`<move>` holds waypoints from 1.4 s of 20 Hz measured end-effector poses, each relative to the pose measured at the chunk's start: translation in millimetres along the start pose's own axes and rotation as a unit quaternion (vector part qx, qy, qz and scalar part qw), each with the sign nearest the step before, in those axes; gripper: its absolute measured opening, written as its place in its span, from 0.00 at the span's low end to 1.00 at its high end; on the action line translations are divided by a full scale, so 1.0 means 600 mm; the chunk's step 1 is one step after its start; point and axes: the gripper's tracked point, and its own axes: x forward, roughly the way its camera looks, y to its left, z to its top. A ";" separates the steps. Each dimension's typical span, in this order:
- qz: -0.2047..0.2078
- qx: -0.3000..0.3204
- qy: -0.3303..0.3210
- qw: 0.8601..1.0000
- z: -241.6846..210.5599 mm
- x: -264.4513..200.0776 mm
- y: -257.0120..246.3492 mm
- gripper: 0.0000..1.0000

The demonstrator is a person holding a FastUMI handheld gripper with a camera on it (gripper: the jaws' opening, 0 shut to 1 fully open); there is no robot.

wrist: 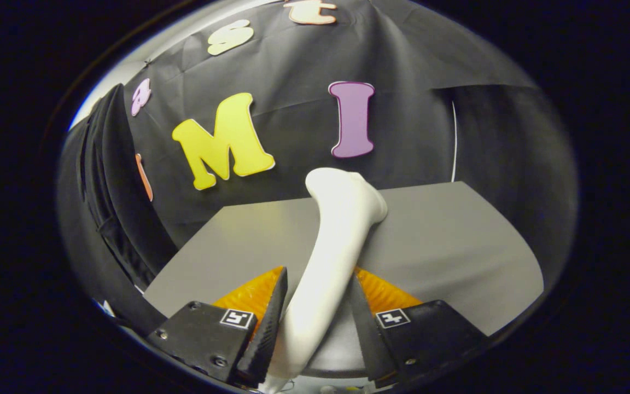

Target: Iron the clothes twice with a garment steamer, once on the left side and once on the right side.

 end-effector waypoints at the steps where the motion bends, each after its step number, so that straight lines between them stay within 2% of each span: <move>1: 0.000 0.007 0.002 1.000 -0.006 0.001 -0.003 0.65; 5: 0.013 0.038 0.005 0.999 -0.006 -0.005 0.001 0.57; 8: 0.039 0.085 0.009 0.996 -0.001 0.000 0.018 0.43; 11: 0.037 0.066 -0.014 0.997 0.012 -0.008 0.026 0.36; 16: 0.035 0.061 -0.051 0.996 0.037 -0.057 0.039 0.35; 20: 0.030 0.061 -0.090 0.994 0.068 -0.133 0.067 0.35; 28: 0.044 0.037 -0.177 0.982 0.147 -0.270 0.244 0.34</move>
